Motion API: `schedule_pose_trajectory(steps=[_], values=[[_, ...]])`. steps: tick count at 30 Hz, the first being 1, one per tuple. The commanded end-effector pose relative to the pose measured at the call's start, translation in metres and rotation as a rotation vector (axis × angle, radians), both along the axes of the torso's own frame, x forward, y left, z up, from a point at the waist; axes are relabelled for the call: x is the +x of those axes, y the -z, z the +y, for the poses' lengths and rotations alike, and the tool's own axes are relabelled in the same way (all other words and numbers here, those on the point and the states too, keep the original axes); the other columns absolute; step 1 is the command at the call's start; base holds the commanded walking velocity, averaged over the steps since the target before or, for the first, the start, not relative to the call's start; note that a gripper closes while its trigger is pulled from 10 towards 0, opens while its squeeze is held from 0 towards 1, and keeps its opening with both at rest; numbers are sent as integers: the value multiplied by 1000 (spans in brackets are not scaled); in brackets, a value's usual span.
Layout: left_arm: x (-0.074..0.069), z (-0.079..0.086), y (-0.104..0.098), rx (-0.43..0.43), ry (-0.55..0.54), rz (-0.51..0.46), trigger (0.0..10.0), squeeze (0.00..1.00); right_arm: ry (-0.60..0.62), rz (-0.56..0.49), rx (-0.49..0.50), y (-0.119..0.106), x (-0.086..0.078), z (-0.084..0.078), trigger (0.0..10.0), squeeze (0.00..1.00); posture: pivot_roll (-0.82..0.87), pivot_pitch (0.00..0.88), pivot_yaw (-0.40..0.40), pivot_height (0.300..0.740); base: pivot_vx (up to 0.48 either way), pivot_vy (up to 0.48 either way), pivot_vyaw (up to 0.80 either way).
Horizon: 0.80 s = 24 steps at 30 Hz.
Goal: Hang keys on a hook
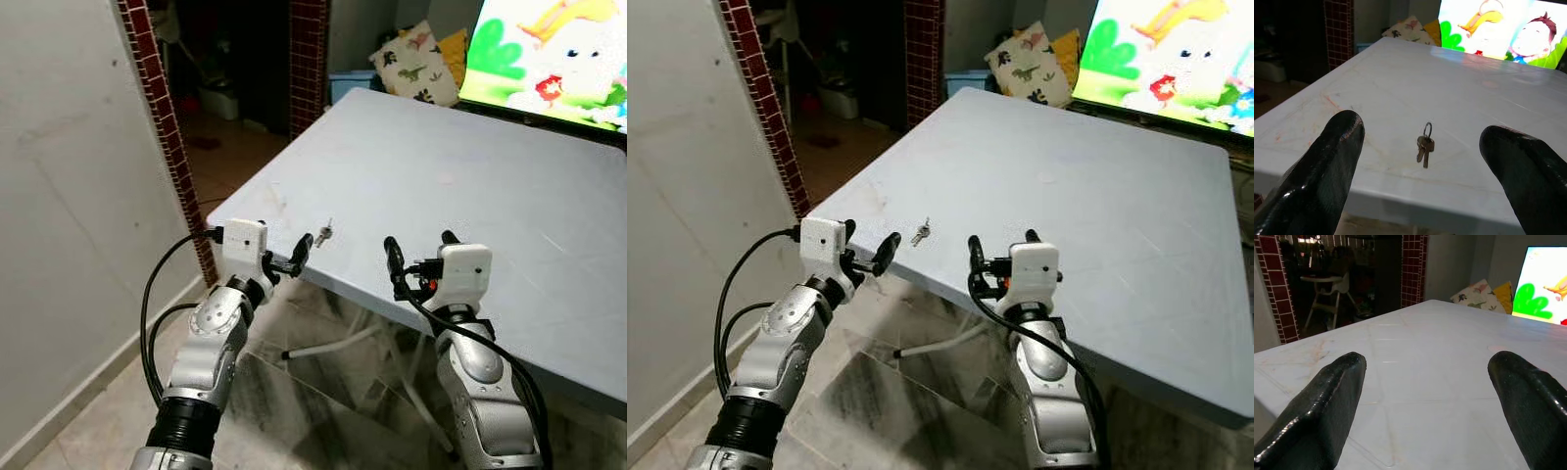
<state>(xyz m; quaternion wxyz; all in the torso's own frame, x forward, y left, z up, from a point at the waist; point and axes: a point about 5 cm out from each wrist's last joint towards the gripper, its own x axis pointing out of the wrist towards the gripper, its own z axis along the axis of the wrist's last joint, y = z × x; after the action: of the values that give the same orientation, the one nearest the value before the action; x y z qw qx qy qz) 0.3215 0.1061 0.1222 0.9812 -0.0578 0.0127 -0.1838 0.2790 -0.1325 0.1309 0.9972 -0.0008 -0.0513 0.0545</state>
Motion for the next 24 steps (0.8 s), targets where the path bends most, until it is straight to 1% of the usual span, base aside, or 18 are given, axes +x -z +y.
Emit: schedule_pose_trajectory(steps=[1, 3, 5, 7, 10, 12, 13, 16, 24], values=[[3, -3, -5, -6, 0, -9, 10000, 0, -4, -22, -15, -4, 1, -1, 10000, 0, 59, 0, -15, 740, 0, -446, 0], [2, -3, -5, -7, 3, -8, 10000, 0, -21, -32, -3, -5, 1, 1, 10000, 0, 59, 0, -15, 740, 0, -446, 0], [2, -5, -4, -7, 7, -5, 10000, 0, 18, -16, -15, -3, 1, -2, 10000, 0, 57, 0, -15, 740, 0, -446, 0], [2, -6, -4, -7, 8, -4, 10000, 0, 32, -2, -3, -2, 2, -4, 10000, 0, 57, 0, -14, 740, 0, -446, 0], [1, -6, -4, -10, 8, -3, 10000, 0, 36, -2, -33, -3, 1, -5, 10000, 0, 54, 0, -15, 740, 0, -446, 0], [2, -5, -3, -10, 5, -2, 10000, 0, 24, -6, -33, -3, 1, -5, 10000, 0, 54, 0, -16, 740, 0, -398, 0], [2, -5, -3, -23, -4, 6, 10000, 0, 17, -7, -32, -3, 1, -5, 10000, 0, 54, 0, -16, 740, 0, 0, 0], [3, -4, -3, -23, -7, 7, 10000, 0, 6, -7, -44, -4, 1, -4, 10000, 0, 51, 0, -14, 740, 0, 0, 0], [3, -5, -2, -18, -5, 10, 10000, 0, 20, -3, -49, -3, 2, -3, 10000, 0, 51, 0, -11, 740, 0, 0, 800]])
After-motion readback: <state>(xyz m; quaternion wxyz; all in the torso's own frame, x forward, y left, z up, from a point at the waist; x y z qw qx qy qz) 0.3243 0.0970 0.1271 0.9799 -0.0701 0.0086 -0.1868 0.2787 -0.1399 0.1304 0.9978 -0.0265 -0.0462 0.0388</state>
